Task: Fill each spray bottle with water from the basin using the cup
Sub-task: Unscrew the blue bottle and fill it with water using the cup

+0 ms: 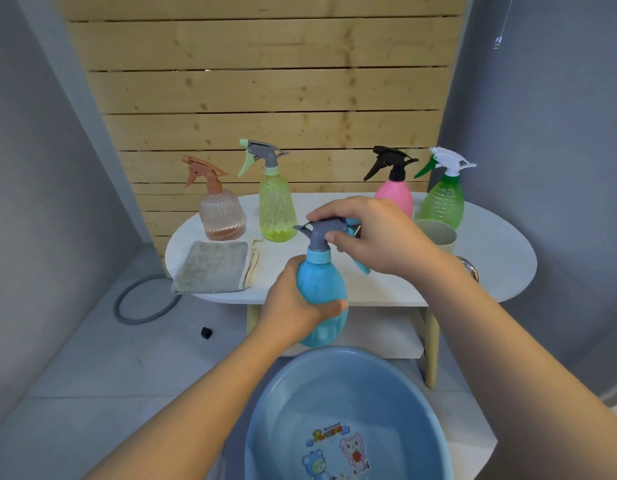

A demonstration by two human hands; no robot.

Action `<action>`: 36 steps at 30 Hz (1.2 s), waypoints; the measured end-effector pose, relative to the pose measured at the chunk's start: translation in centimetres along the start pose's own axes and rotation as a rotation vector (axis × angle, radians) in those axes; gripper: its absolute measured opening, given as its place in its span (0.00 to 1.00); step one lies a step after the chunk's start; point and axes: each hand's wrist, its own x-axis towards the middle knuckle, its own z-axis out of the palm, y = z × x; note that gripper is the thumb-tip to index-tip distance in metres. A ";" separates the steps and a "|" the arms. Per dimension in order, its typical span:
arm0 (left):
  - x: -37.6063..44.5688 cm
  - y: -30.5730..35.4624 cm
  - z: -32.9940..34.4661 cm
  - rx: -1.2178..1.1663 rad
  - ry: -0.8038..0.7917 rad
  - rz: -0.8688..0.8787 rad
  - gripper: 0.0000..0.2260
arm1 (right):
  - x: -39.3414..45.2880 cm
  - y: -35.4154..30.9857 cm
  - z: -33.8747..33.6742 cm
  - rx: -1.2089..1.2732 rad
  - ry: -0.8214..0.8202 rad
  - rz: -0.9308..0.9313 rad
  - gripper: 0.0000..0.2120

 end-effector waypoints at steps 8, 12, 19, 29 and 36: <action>0.3 -0.3 -0.8 -0.028 -0.111 0.016 0.31 | 0.0 0.4 -0.9 0.199 -0.027 0.052 0.15; 0.9 -0.2 -0.5 -0.057 -0.082 0.019 0.32 | 0.7 0.4 -1.7 0.214 0.018 0.031 0.16; 4.5 1.3 0.6 -0.123 0.122 0.066 0.29 | 2.6 1.1 -1.2 0.094 0.151 0.048 0.16; 8.0 -0.3 3.5 -0.060 0.278 0.045 0.25 | 5.2 2.7 2.1 -0.001 0.137 0.183 0.17; 9.1 -1.0 3.4 -0.112 0.272 0.080 0.31 | 6.1 2.1 0.8 -0.030 0.013 0.268 0.17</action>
